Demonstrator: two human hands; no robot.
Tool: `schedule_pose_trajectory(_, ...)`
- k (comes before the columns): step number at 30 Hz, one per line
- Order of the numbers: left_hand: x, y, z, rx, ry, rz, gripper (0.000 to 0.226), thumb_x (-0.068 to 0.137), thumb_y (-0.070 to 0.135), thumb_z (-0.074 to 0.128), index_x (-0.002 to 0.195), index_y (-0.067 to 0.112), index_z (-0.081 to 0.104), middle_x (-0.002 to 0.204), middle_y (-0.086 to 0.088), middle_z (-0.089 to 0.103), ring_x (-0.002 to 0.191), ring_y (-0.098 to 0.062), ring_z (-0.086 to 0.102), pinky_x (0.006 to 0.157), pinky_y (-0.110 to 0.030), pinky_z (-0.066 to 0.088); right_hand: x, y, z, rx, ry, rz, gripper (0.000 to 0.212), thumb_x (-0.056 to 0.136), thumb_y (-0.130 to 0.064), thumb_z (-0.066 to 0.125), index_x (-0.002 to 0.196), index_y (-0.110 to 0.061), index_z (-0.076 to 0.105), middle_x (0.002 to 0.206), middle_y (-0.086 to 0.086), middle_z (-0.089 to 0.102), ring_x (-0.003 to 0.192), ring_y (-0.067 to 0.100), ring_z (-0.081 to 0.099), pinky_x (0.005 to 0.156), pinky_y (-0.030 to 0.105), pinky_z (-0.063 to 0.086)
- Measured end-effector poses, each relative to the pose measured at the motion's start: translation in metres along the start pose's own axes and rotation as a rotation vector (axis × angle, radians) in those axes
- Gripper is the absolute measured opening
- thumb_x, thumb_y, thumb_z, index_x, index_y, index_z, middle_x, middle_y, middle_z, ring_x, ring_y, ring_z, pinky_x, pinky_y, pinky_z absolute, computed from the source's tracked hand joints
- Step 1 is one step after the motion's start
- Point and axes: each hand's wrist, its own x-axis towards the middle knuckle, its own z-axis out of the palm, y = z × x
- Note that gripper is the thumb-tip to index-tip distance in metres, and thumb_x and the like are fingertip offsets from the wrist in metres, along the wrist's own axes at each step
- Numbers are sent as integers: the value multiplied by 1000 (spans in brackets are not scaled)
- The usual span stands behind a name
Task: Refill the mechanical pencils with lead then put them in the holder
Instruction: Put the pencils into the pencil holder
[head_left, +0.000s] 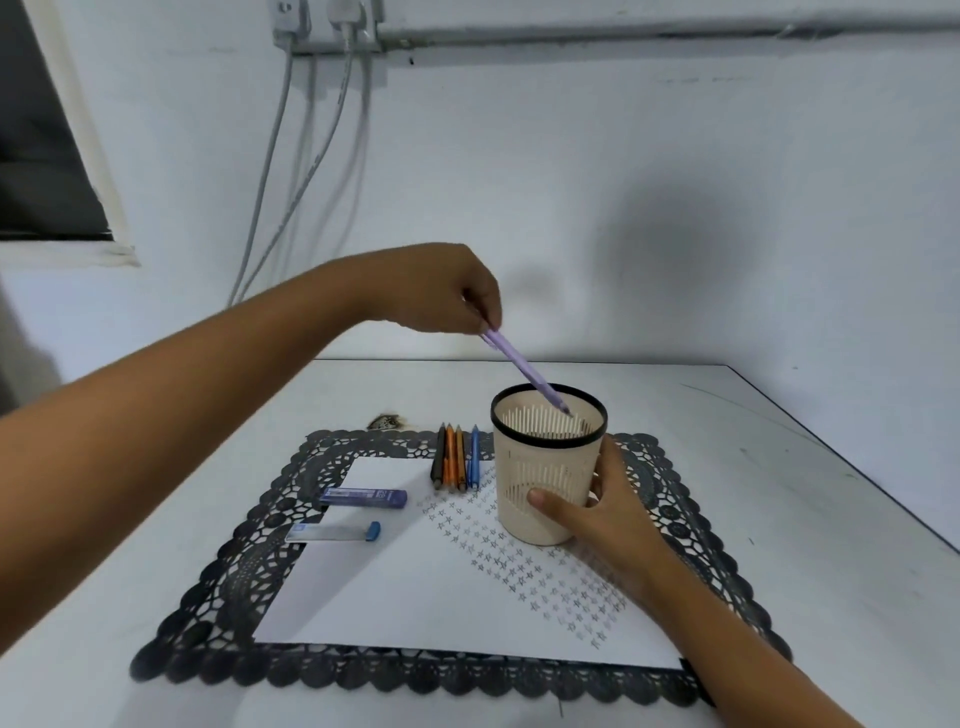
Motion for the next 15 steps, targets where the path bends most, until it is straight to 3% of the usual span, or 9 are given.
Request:
schedule_pose_trajectory(3, 9, 16, 18, 97, -97, 74, 16, 86, 15, 54, 91, 23, 67, 76, 9, 61, 54, 2, 51, 51, -10, 35, 0, 0, 1, 13, -5, 9, 99, 55, -26, 83, 137, -36, 28, 123, -6, 53, 105, 12, 55, 68, 31, 57)
schedule_pose_trajectory(8, 22, 24, 49, 146, -216, 148, 19, 89, 19, 55, 103, 18, 67, 93, 7, 60, 74, -2, 49, 59, -8, 36, -1, -3, 1, 21, -6, 17, 84, 65, -13, 79, 130, -37, 31, 110, -12, 56, 92, 4, 58, 60, 23, 56)
schedule_pose_trajectory(10, 25, 24, 58, 134, -260, 145, 20, 89, 23, 57, 104, 16, 67, 95, 7, 62, 79, -3, 50, 60, -7, 35, -1, -3, 0, 30, -12, 30, 84, 64, -14, 79, 129, -37, 32, 110, -10, 57, 92, 6, 59, 65, 29, 58)
schedule_pose_trajectory(13, 28, 22, 67, 128, -343, 149, 20, 89, 19, 57, 105, 13, 67, 105, 2, 65, 90, -9, 53, 69, -14, 39, 0, -2, 1, 35, -15, 52, 92, 56, -22, 81, 131, -39, 31, 116, -5, 56, 101, 15, 58, 77, 47, 57)
schedule_pose_trajectory(15, 30, 21, 71, 132, -370, 143, 22, 89, 15, 54, 106, 12, 67, 108, 0, 64, 95, -11, 54, 73, -19, 42, 1, 0, 0, 21, -17, 44, 92, 54, -25, 82, 129, -43, 32, 117, -5, 55, 103, 16, 58, 78, 51, 55)
